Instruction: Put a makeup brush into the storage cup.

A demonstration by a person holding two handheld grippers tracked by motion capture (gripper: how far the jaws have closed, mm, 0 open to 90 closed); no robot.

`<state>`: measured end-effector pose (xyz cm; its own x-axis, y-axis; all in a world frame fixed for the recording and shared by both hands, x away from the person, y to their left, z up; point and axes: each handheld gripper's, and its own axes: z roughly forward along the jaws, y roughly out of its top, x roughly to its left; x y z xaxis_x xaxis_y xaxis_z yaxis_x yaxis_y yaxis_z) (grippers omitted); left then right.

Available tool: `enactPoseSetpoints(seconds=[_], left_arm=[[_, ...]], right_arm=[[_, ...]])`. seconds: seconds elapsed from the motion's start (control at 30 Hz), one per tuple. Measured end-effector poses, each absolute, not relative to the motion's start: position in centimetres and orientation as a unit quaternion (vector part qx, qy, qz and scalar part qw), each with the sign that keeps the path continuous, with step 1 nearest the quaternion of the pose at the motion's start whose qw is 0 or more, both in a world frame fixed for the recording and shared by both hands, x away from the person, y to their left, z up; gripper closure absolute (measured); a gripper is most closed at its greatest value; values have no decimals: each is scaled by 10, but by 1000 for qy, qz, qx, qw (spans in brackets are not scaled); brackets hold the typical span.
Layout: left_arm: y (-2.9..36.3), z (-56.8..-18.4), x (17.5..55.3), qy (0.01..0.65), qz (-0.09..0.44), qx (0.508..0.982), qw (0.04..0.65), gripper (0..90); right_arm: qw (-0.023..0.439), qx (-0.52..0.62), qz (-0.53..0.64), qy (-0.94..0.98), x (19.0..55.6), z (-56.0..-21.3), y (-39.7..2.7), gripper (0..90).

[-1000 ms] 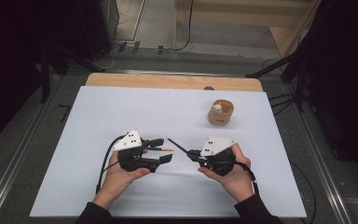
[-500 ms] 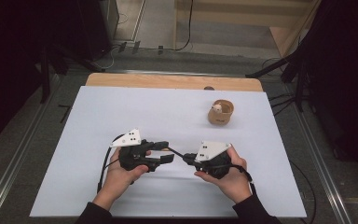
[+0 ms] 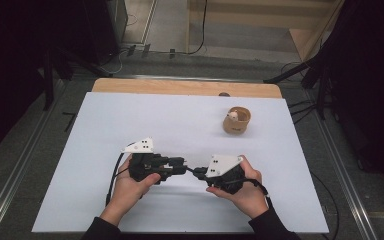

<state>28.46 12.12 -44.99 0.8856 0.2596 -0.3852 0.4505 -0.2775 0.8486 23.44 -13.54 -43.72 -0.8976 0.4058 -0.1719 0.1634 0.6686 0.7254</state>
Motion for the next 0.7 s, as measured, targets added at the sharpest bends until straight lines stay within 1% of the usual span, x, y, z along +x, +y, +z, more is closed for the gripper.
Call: enactPoseSetpoints(seconds=[0.17, 0.43, 0.47, 0.5, 0.6, 0.67, 0.7], left_arm=[[119, -449, 284, 220, -91, 806, 542, 701], [119, -450, 285, 224, -107, 806, 538, 772], [119, -450, 285, 225, -107, 805, 538, 807], [119, -450, 285, 226, -111, 805, 538, 807], [118, -449, 284, 221, -111, 807, 537, 847], [117, -449, 283, 220, -104, 808, 536, 852], [119, -448, 283, 221, -94, 808, 538, 852]], right_arm=[[160, 156, 373, 901, 234, -438, -134, 849], [162, 150, 367, 904, 233, -439, -133, 849], [162, 147, 367, 904, 233, -439, -133, 849], [162, 147, 367, 904, 233, -439, -133, 849], [161, 144, 364, 906, 233, -440, -131, 848], [157, 150, 365, 905, 235, -442, -131, 822], [155, 152, 370, 903, 236, -443, -132, 777]])
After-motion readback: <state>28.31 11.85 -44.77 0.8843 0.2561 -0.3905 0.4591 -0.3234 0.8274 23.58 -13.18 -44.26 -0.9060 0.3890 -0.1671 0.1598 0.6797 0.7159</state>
